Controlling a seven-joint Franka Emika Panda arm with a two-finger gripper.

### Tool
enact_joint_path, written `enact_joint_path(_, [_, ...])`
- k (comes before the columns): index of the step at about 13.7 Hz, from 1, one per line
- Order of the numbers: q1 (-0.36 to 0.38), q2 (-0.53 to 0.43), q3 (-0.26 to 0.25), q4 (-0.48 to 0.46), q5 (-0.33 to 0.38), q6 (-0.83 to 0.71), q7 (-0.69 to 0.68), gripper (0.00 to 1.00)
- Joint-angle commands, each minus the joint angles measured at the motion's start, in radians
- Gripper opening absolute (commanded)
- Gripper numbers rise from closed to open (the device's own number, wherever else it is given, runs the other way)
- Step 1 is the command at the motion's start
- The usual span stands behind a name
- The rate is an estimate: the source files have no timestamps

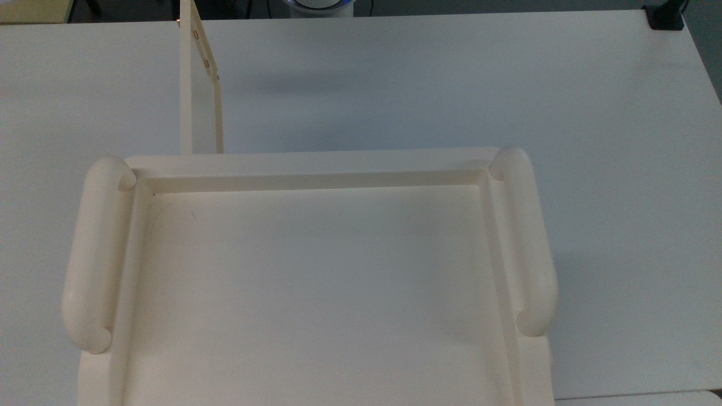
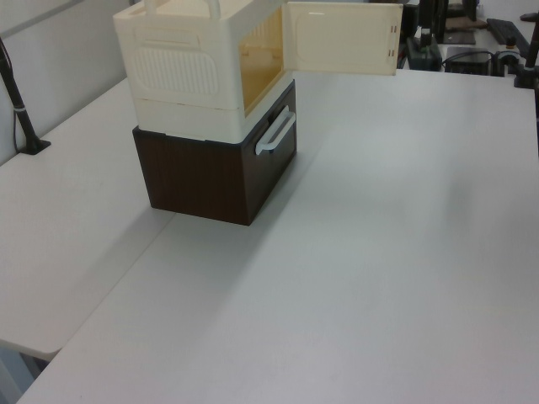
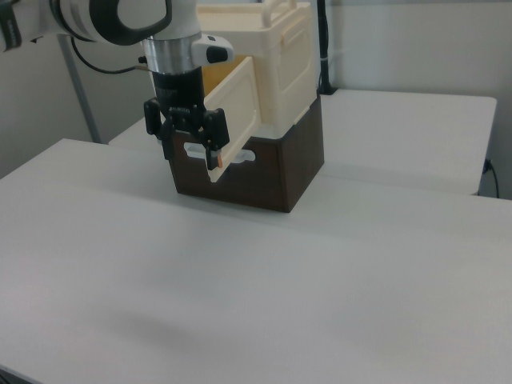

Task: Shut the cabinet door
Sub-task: 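Position the gripper against the inner face of the open cream door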

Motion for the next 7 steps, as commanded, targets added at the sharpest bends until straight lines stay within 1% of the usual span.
enact_joint_path(1, [-0.008,-0.022,-0.009,-0.003,0.021,-0.031,-0.043,0.50])
enact_joint_path(2, [-0.008,-0.025,-0.012,0.002,0.027,-0.037,-0.072,0.30])
enact_joint_path(3, [-0.008,-0.025,-0.015,0.003,0.037,-0.048,-0.099,0.22])
enact_joint_path(4, [-0.008,-0.025,-0.019,0.003,0.038,-0.048,-0.113,0.17])
enact_joint_path(5, [-0.006,-0.024,-0.023,0.006,0.040,-0.040,-0.124,0.09])
enact_joint_path(7, [-0.005,-0.013,-0.023,0.014,0.041,-0.021,-0.165,0.09])
